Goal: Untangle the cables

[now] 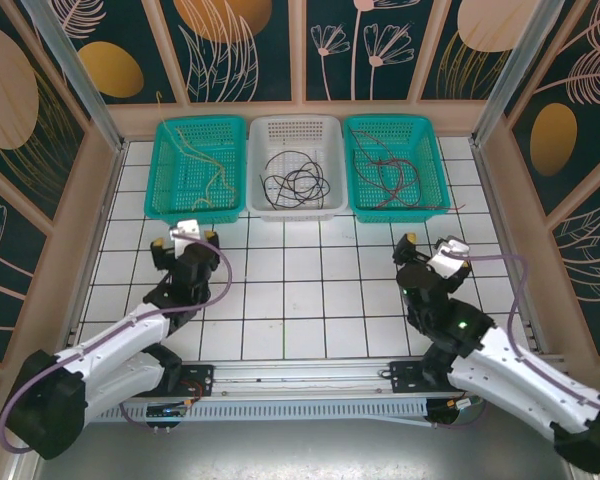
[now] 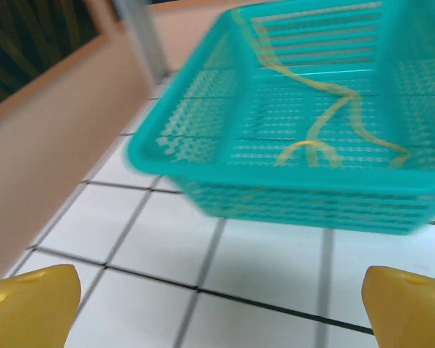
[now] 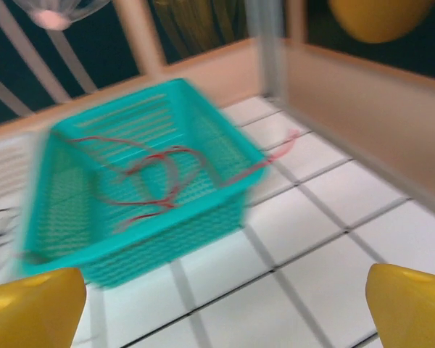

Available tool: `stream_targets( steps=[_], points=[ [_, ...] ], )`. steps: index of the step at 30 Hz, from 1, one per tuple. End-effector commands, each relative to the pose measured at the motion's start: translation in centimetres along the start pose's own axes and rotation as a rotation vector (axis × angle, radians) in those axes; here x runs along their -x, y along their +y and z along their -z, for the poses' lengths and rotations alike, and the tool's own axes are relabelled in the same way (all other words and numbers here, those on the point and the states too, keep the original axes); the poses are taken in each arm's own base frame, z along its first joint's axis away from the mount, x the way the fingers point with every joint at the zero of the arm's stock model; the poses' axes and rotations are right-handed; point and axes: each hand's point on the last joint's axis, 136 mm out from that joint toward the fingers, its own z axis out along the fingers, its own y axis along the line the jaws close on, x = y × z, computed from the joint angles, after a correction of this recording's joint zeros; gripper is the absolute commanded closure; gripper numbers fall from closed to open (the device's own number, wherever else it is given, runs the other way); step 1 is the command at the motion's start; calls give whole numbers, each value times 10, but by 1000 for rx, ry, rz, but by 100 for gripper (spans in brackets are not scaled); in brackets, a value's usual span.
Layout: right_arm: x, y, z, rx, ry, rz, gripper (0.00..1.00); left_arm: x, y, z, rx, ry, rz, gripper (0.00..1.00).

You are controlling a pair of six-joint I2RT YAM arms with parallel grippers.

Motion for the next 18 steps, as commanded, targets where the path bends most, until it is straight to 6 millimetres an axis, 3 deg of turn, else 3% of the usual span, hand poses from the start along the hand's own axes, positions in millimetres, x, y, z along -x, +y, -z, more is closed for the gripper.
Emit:
stream_targets(
  steps=[1, 4, 7, 9, 10, 13, 15, 18],
  points=[
    [17, -19, -39, -74, -90, -33, 3, 64, 46, -1, 157, -248, 282, 1],
    [-2, -64, -78, -206, -63, -87, 3, 55, 67, -25, 234, -246, 299, 1],
    [-22, -98, -99, -336, -68, -102, 3, 37, 80, -45, 322, -220, 267, 1],
    [-30, -85, -111, -264, -88, -57, 4, 25, 83, -52, 316, -220, 290, 1],
    [-26, -67, -119, -179, -101, -21, 3, 16, 83, -57, 293, -213, 310, 1],
    [-18, -28, -128, 30, -156, 18, 2, 18, 82, -61, 244, -262, 355, 1],
    [-15, -16, -133, 100, -178, 33, 1, 14, 79, -68, 208, -265, 356, 1],
    [-27, -1, -146, 206, -151, 66, 1, 13, 70, -74, 124, -243, 341, 1]
  ],
)
